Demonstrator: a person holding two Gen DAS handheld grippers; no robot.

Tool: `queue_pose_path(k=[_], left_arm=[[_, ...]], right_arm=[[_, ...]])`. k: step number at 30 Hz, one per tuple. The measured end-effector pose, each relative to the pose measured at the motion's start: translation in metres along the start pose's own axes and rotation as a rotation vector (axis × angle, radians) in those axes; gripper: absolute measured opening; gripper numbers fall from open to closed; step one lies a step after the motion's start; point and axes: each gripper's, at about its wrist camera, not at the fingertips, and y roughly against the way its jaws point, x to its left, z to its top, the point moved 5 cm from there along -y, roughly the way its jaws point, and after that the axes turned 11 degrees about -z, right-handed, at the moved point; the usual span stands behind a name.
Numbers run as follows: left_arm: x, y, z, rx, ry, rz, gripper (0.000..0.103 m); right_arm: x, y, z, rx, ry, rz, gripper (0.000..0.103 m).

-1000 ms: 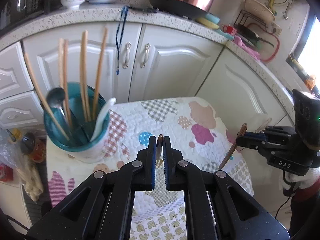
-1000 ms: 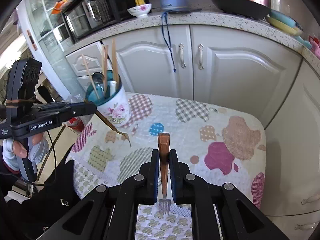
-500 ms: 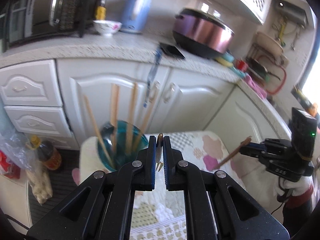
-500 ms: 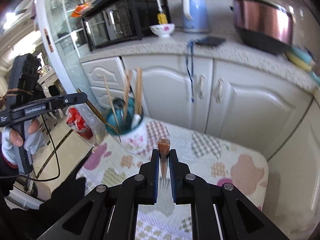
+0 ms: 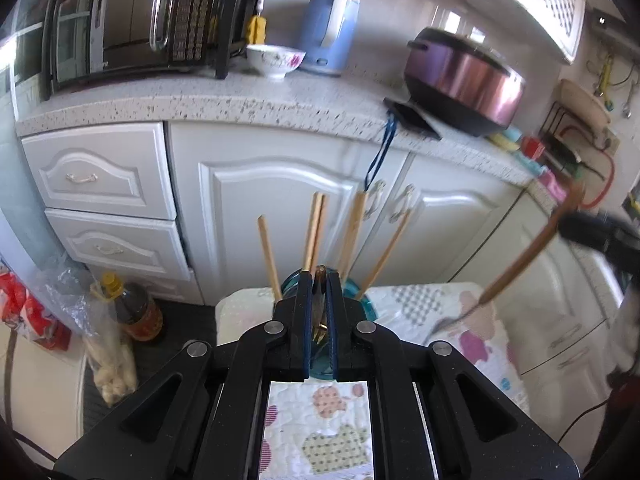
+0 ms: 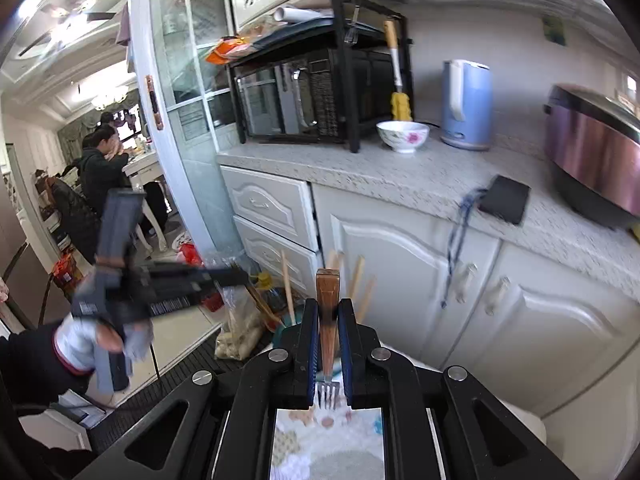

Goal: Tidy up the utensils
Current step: 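Lift the fork and chopstick and carry them above the teal holder, then lower the fork and chopstick into the holder and open both tools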

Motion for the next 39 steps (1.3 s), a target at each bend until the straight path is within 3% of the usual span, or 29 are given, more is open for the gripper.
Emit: queue_pose_path(k=[8, 18, 25, 39], left_arm=[[0.013, -0.036, -0.015, 0.065, -0.004, 0.041, 0.005], [0.017, -0.064, -0.027, 0.103, 0.016, 0.046, 0.005], [0.015, -0.089, -0.042, 0.149, 0.033, 0.049, 0.005], [0.016, -0.088, -0.040, 0.131, 0.065, 0.048, 0.005]], right_arm=[[0.019, -0.061, 0.008, 0.071, 0.016, 0.029, 0.009], [0.011, -0.117, -0.035, 0.193, -0.069, 0.067, 0.009], [-0.005, -0.121, -0.050, 0.207, -0.120, 0.077, 0.009], [-0.015, -0.106, -0.065, 0.221, -0.173, 0.102, 0.009]])
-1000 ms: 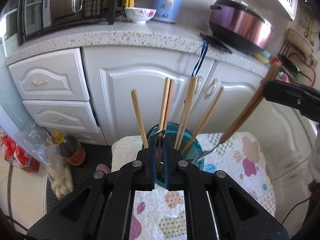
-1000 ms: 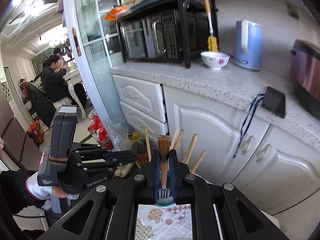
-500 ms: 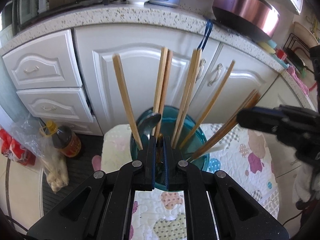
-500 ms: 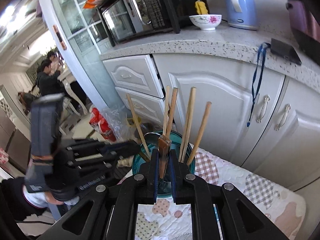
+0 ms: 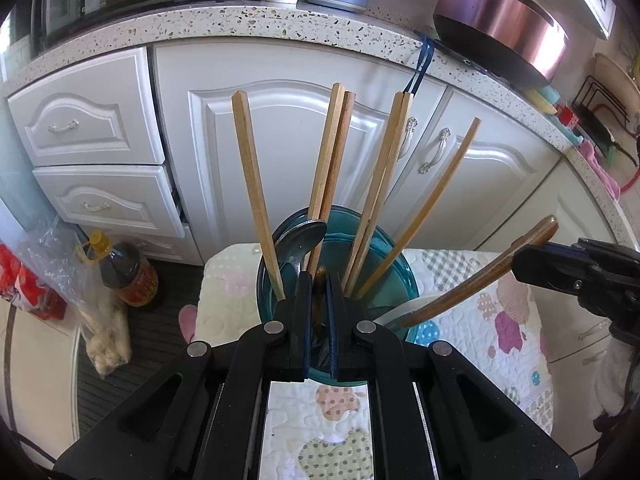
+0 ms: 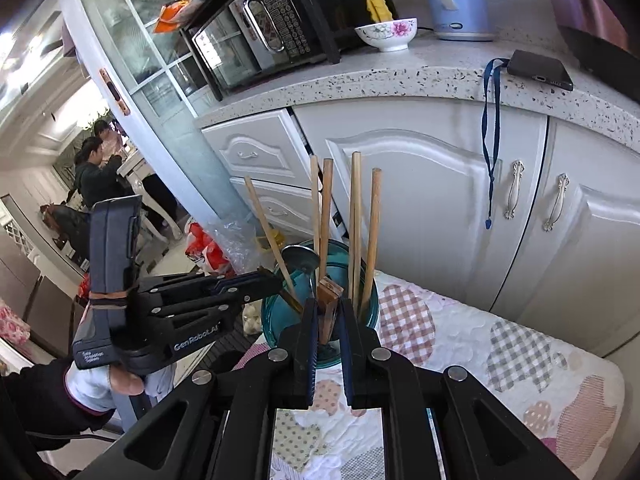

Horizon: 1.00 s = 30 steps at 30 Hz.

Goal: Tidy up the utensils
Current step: 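Lower the fork and chopstick into the holder and open both tools, then withdraw both open tools upward from the holder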

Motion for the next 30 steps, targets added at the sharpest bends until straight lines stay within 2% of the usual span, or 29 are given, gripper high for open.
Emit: queue_pose_path(k=[6, 11, 14, 17, 19, 21, 23, 24, 25, 26, 27, 30], left_arm=[[0.001, -0.005, -0.004, 0.017, 0.017, -0.008, 0.005], [0.005, -0.007, -0.005, 0.029, 0.040, -0.020, 0.005], [0.006, -0.004, -0.002, 0.019, 0.045, -0.030, 0.006], [0.003, -0.001, 0.000, 0.014, 0.046, -0.039, 0.007], [0.000, 0.002, 0.001, 0.007, 0.040, -0.052, 0.010], [-0.003, 0.005, 0.001, 0.003, 0.029, -0.056, 0.025], [-0.006, 0.007, 0.002, -0.002, 0.031, -0.067, 0.031], [-0.007, 0.008, 0.002, -0.002, 0.032, -0.068, 0.032], [-0.007, 0.009, 0.002, -0.003, 0.033, -0.068, 0.032], [-0.008, 0.010, 0.002, -0.005, 0.032, -0.069, 0.032], [-0.009, 0.011, 0.001, -0.006, 0.029, -0.068, 0.032], [-0.011, 0.013, -0.001, -0.006, 0.017, -0.059, 0.033]], right_arm=[[0.007, -0.003, 0.011, -0.010, 0.040, -0.023, 0.009], [-0.003, -0.007, -0.001, 0.015, -0.007, -0.005, 0.009], [-0.002, 0.000, -0.001, -0.001, 0.001, 0.011, 0.009], [-0.010, -0.010, -0.005, 0.018, -0.016, -0.007, 0.009], [-0.013, -0.011, -0.006, 0.025, -0.033, 0.001, 0.009], [-0.008, -0.009, -0.006, 0.027, 0.000, -0.017, 0.009], [-0.005, -0.010, -0.006, 0.035, 0.012, -0.014, 0.009], [-0.005, -0.012, -0.008, 0.052, 0.015, -0.019, 0.011], [-0.006, -0.014, -0.010, 0.060, 0.015, -0.032, 0.018], [-0.009, -0.015, -0.012, 0.068, 0.011, -0.051, 0.042], [-0.011, -0.015, -0.015, 0.072, 0.002, -0.054, 0.048], [-0.016, -0.014, -0.021, 0.073, -0.016, -0.049, 0.048]])
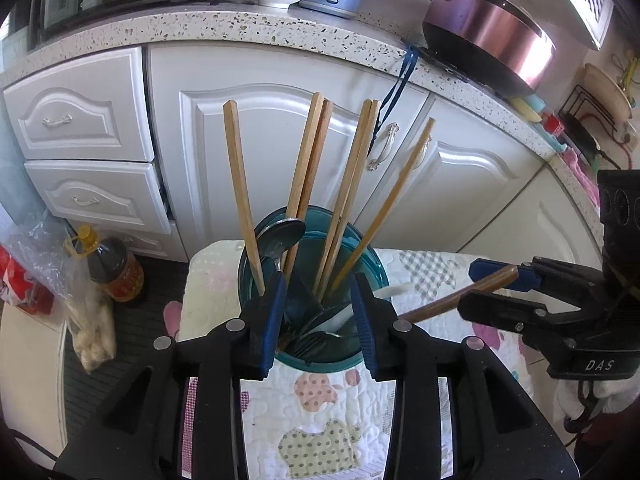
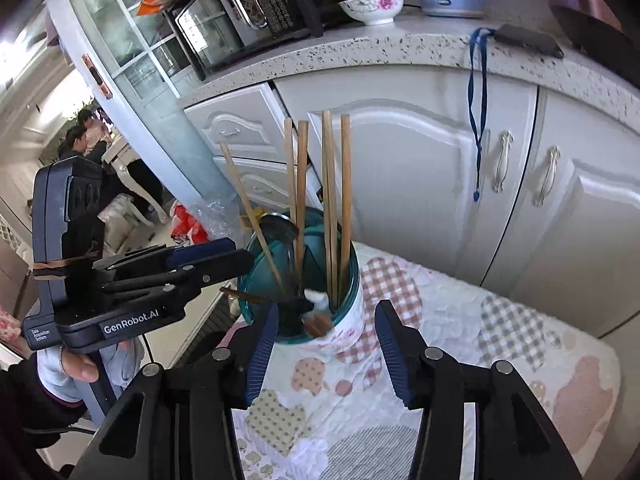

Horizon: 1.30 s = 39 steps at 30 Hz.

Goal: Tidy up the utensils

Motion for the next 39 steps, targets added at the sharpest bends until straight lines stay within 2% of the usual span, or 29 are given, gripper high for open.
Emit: queue_pose_path(k=[5, 11, 18, 21, 28, 30, 39], left_arm=[[-0.001, 0.006, -0.003, -0.014, -0.002, 0.013, 0.033], [-0.006, 0.018, -0.009, -0.049, -0.030, 0.078, 0.033], [-0.014, 0.030, -0.023, -0.078, -0.026, 0.105, 0.033], [-0.017, 0.039, -0.028, -0.096, -0.029, 0.127, 0.033], [-0.020, 0.058, -0.036, -0.139, -0.045, 0.176, 0.033], [-0.021, 0.063, -0.037, -0.153, -0.051, 0.186, 0.033], [-0.025, 0.070, -0.039, -0.179, -0.064, 0.208, 0.033]], right_arm=[[-0.011, 0.009, -0.008, -0.005, -0.045, -0.007, 0.048], [-0.017, 0.027, -0.026, -0.030, -0.062, -0.061, 0.048], [0.001, 0.033, -0.042, -0.057, -0.071, -0.094, 0.049], [0.012, 0.033, -0.043, -0.065, -0.052, -0.122, 0.054], [0.027, 0.041, -0.035, -0.140, -0.062, -0.170, 0.056], [0.032, 0.042, -0.034, -0.150, -0.059, -0.177, 0.061], [0.044, 0.041, -0.031, -0.155, -0.030, -0.200, 0.062]])
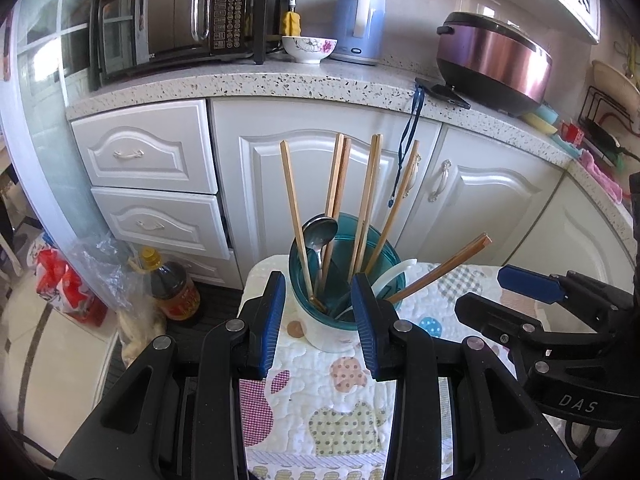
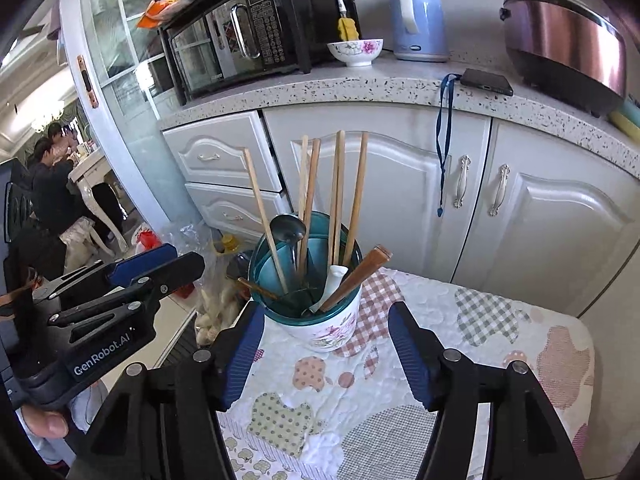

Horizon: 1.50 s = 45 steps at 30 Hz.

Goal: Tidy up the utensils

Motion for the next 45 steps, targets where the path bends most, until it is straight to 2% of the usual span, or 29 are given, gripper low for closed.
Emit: queue_pose_path(k=[16, 45], left_arm=[[-0.002, 0.001, 0.001, -0.024, -0.038, 0.063, 0.033], [0.002, -0.003, -0.001, -0.019, -0.019, 0.091, 0.033]], right_arm=[[-0.007, -0.003, 0.002, 0.005, -0.008, -0.040, 0.063], [-0.004, -0.013, -0.001, 0.025, 0.022, -0.053, 0.063]])
